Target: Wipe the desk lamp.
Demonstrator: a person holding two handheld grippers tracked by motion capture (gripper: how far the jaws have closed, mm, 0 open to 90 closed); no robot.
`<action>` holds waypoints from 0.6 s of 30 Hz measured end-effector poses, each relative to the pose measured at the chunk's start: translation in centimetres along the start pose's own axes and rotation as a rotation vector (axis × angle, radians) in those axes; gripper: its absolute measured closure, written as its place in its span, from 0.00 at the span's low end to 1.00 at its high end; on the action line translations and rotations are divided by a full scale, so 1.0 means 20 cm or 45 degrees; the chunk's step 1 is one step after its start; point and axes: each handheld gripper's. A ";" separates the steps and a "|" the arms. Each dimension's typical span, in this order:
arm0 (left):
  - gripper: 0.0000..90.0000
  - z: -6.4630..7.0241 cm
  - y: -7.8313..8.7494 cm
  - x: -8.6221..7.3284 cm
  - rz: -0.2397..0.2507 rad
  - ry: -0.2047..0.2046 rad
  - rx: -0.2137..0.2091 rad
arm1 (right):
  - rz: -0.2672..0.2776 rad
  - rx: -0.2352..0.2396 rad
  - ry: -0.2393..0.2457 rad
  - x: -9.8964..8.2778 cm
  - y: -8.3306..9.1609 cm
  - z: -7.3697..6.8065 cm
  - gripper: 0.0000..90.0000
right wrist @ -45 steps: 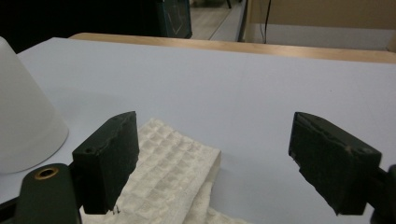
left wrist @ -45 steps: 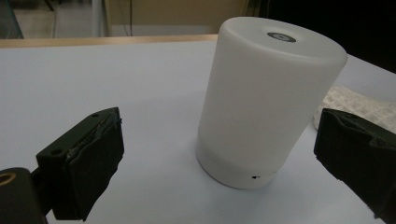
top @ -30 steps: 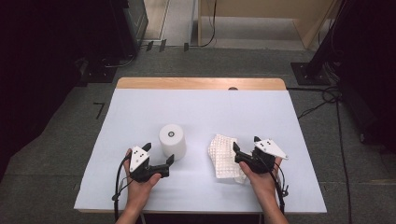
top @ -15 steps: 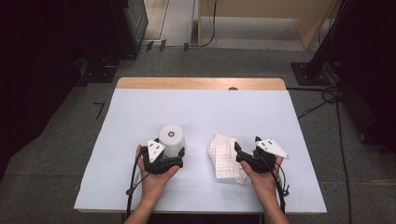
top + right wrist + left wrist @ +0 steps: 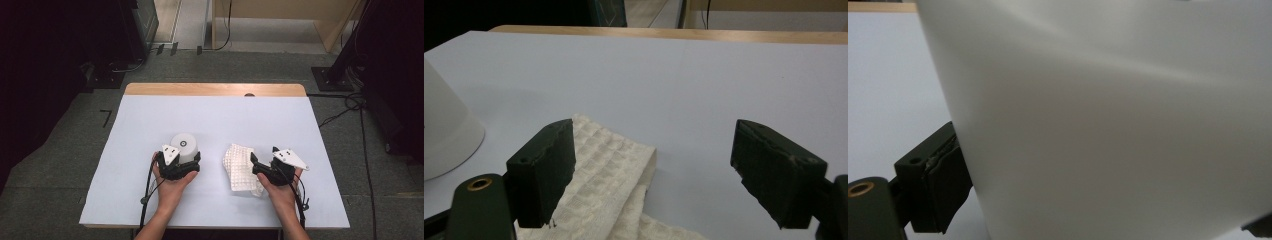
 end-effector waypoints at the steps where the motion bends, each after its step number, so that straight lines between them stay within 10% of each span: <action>1: 0.07 0.00 0.00 0.00 0.006 -0.012 0.007 | -0.001 0.000 0.003 0.00 0.00 0.00 0.20; 18: 0.09 -0.14 0.20 -0.03 0.026 -0.153 -0.060 | 0.005 0.042 0.039 -0.02 -0.02 -0.03 0.20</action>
Point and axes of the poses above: each handheld gripper's, and its own axes: y roughly backward along the jaws, x roughly out of its top, z roughly to its right, and after that the axes turned 10 degrees about -z, right-handed
